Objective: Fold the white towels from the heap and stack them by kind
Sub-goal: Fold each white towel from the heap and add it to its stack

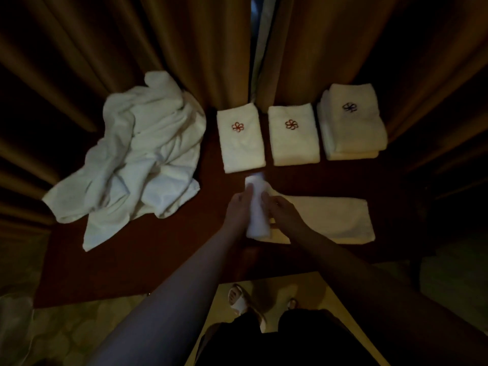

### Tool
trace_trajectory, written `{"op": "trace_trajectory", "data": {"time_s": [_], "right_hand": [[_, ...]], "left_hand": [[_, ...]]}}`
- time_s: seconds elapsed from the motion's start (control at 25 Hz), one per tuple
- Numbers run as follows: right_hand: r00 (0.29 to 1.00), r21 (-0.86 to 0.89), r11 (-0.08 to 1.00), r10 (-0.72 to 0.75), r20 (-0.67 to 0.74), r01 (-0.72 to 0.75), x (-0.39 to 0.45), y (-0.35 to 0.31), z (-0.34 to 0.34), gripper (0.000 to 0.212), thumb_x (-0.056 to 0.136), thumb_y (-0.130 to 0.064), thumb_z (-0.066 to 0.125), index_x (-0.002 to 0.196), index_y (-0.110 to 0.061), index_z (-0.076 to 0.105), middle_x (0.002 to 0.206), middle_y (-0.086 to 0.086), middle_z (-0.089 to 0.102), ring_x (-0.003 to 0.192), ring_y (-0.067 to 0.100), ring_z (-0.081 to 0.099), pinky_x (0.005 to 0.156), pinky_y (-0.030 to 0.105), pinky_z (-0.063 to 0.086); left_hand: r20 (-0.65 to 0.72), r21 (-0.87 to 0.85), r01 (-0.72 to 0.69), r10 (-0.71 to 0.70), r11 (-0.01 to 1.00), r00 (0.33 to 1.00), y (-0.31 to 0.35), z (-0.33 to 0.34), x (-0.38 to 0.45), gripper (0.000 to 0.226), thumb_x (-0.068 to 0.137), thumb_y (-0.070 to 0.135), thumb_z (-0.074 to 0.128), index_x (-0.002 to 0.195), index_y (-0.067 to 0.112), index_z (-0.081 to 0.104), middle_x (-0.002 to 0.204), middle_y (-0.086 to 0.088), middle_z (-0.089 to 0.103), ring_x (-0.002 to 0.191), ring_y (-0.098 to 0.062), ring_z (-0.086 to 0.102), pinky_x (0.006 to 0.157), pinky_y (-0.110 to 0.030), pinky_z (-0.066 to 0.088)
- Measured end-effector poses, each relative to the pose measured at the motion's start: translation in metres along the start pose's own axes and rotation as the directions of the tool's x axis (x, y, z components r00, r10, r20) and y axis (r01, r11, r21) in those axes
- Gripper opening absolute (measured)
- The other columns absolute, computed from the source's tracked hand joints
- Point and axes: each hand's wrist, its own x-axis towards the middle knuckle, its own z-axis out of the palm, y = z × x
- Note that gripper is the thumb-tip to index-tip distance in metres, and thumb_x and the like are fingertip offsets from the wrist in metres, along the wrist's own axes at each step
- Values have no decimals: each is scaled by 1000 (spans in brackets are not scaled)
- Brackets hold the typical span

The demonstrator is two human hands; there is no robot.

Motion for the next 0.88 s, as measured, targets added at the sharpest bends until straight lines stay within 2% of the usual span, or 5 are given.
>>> {"op": "trace_trajectory", "data": {"time_s": [0.24, 0.44, 0.52, 0.72, 0.88], "right_hand": [[945, -130, 991, -78, -317, 38, -13, 8, -53, 51, 86, -30, 68, 126, -1, 54, 122, 16, 60, 108, 31, 59, 78, 30, 44], [925, -107, 994, -61, -374, 23, -15, 30, -124, 43, 91, -27, 62, 127, -4, 56, 125, 17, 60, 111, 33, 56, 82, 30, 41], [921, -46, 999, -6, -388, -13, -10, 37, -151, 45, 91, -26, 62, 129, -3, 53, 126, 17, 58, 112, 35, 55, 88, 36, 44], [928, 55, 994, 107, -357, -94, 13, 74, -215, 54, 91, -24, 63, 138, -6, 45, 133, 18, 51, 117, 36, 53, 87, 39, 46], [920, 74, 977, 214, -328, -201, 34, 106, -248, 60, 91, -26, 63, 142, -7, 39, 141, 18, 45, 123, 38, 49, 97, 47, 46]], "left_hand": [[163, -26, -27, 31, 999, 986, 13, 53, -12, 62, 100, 54, 23, 104, 7, 64, 77, -7, 61, 59, -14, 54, 51, -23, 41], [82, 119, 26, -36, 993, 996, -14, 89, 15, 31, 102, 26, 39, 117, 5, 57, 92, -16, 67, 75, -20, 66, 66, -31, 49], [146, 152, 33, -56, 988, 988, -31, 101, 26, 25, 100, 19, 45, 96, 3, 62, 80, -16, 65, 62, -11, 64, 58, -28, 47], [39, 478, 75, -106, 875, 994, -46, 133, 34, 43, 93, 35, 61, 116, -2, 61, 119, -14, 61, 108, -28, 59, 85, -31, 45], [-31, 500, 118, -118, 858, 993, -60, 156, 43, 72, 84, 53, 66, 133, 3, 52, 129, -17, 59, 114, -30, 59, 94, -35, 49]]}}
